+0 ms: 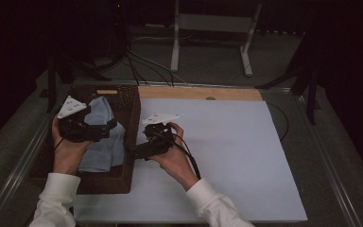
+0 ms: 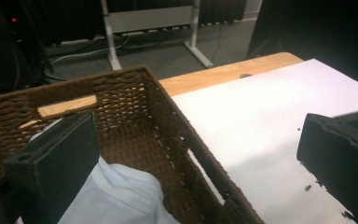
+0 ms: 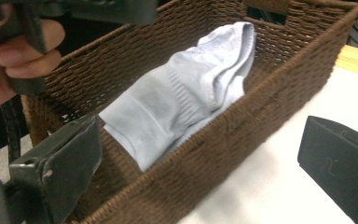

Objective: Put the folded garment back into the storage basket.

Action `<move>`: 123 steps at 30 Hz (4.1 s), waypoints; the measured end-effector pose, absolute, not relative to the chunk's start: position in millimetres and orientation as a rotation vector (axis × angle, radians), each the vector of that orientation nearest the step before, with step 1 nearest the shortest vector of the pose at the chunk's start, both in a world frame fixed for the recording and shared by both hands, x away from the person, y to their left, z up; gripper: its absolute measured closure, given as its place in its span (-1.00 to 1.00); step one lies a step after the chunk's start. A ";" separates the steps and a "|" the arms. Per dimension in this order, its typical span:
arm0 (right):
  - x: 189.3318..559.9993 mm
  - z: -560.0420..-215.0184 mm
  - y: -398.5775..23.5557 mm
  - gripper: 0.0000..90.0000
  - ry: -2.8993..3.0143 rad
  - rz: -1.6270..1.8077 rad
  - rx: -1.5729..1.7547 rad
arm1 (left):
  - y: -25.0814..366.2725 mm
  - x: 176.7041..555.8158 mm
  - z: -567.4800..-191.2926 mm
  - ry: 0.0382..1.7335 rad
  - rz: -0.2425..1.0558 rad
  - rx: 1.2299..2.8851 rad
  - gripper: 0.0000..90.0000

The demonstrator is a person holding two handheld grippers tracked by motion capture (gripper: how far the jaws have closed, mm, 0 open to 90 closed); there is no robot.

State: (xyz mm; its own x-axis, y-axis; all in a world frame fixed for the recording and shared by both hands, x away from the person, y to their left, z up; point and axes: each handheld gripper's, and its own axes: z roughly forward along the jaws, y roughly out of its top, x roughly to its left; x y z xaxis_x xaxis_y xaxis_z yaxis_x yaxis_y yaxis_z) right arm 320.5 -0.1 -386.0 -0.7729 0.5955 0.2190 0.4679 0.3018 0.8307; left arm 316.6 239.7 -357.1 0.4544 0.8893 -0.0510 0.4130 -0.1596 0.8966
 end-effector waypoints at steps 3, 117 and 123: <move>321.4 -386.7 -6.9 -1.00 2.419 1.472 0.996 | 237.4 314.5 -358.9 1.108 0.634 1.762 -0.99; 243.6 -438.2 -264.5 -1.00 1.965 1.489 1.148 | 211.9 261.0 -404.5 1.002 0.615 1.726 -0.99; 240.7 -439.2 -277.2 -1.00 1.938 1.491 1.161 | 212.2 258.9 -402.0 0.990 0.617 1.718 -0.99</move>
